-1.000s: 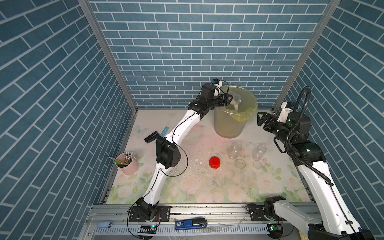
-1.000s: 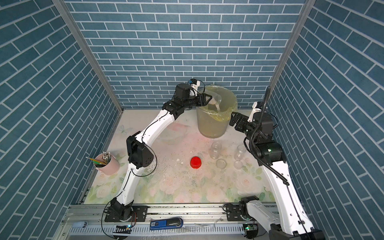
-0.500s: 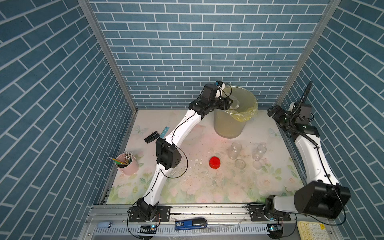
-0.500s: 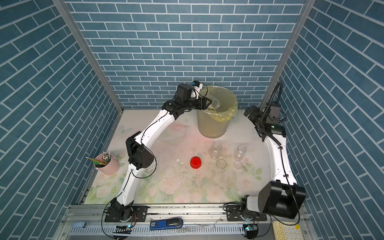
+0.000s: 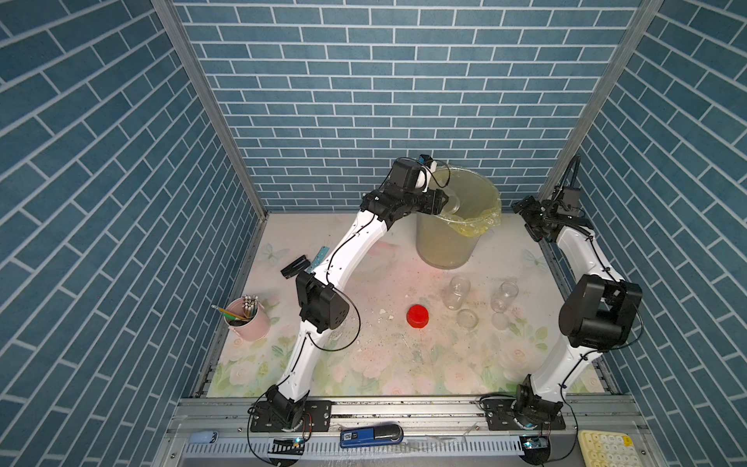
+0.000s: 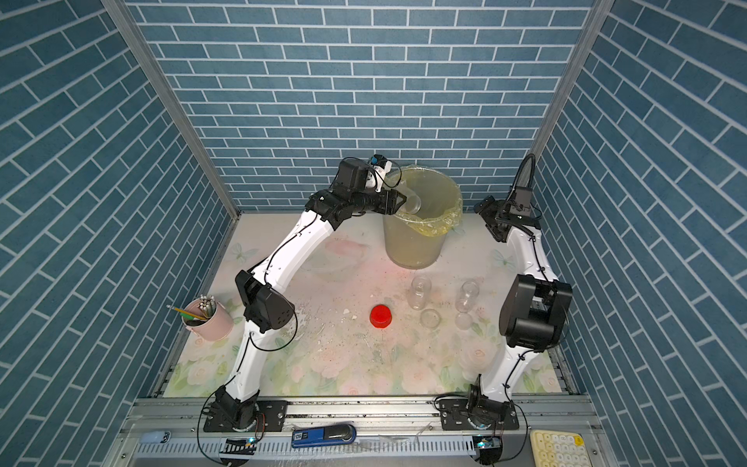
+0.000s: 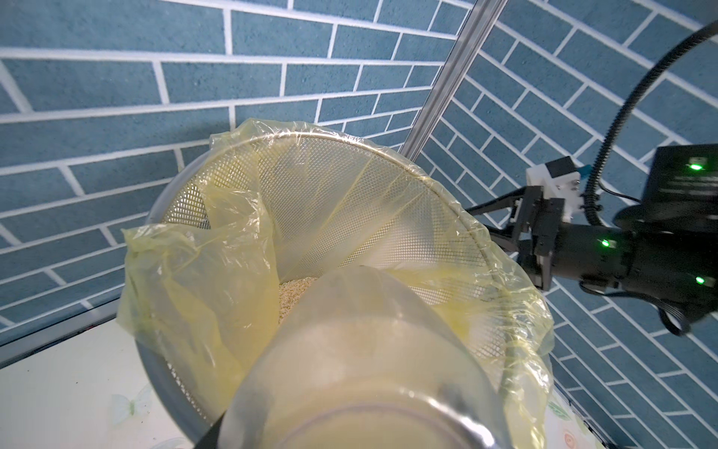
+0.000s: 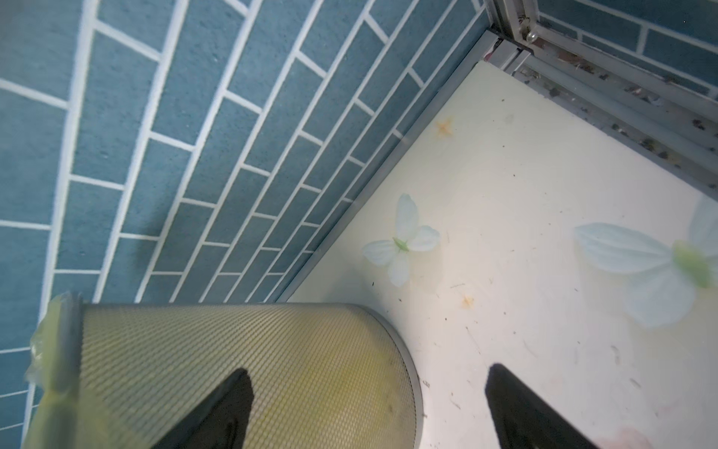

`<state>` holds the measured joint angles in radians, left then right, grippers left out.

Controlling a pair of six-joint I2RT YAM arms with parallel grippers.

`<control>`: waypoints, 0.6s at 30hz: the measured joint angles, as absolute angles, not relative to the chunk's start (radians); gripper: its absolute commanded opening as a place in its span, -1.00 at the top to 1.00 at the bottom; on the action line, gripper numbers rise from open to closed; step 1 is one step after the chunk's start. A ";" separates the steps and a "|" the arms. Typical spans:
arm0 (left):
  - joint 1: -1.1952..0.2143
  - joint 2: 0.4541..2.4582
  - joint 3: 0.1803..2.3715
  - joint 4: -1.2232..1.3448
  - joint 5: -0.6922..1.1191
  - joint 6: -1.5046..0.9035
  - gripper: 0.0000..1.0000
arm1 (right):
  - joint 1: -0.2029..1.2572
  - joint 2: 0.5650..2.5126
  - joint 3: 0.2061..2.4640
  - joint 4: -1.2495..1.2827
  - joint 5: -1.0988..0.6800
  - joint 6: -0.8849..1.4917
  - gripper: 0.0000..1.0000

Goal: Empty moldy rice from jars
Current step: Adjust the trash bin at the center of the board.

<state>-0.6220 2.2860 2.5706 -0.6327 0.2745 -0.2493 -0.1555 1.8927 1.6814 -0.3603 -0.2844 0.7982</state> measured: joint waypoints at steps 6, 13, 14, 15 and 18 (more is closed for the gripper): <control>-0.622 2.279 2.571 -0.660 0.274 -0.235 0.55 | -0.135 2.107 1.925 -0.445 -0.292 0.794 -0.87; -0.622 2.260 2.571 -0.694 0.273 -0.220 0.55 | -0.025 2.247 2.105 -0.557 -0.282 0.748 -0.87; -0.622 2.256 2.571 -0.697 0.273 -0.216 0.55 | -0.012 2.248 2.105 -0.568 -0.279 0.741 -0.87; -0.622 2.253 2.571 -0.700 0.273 -0.213 0.55 | -0.002 2.248 2.104 -0.575 -0.272 0.737 -0.87; -0.621 2.237 2.571 -0.712 0.268 -0.204 0.55 | 0.028 2.240 2.074 -0.570 -0.276 0.719 -0.87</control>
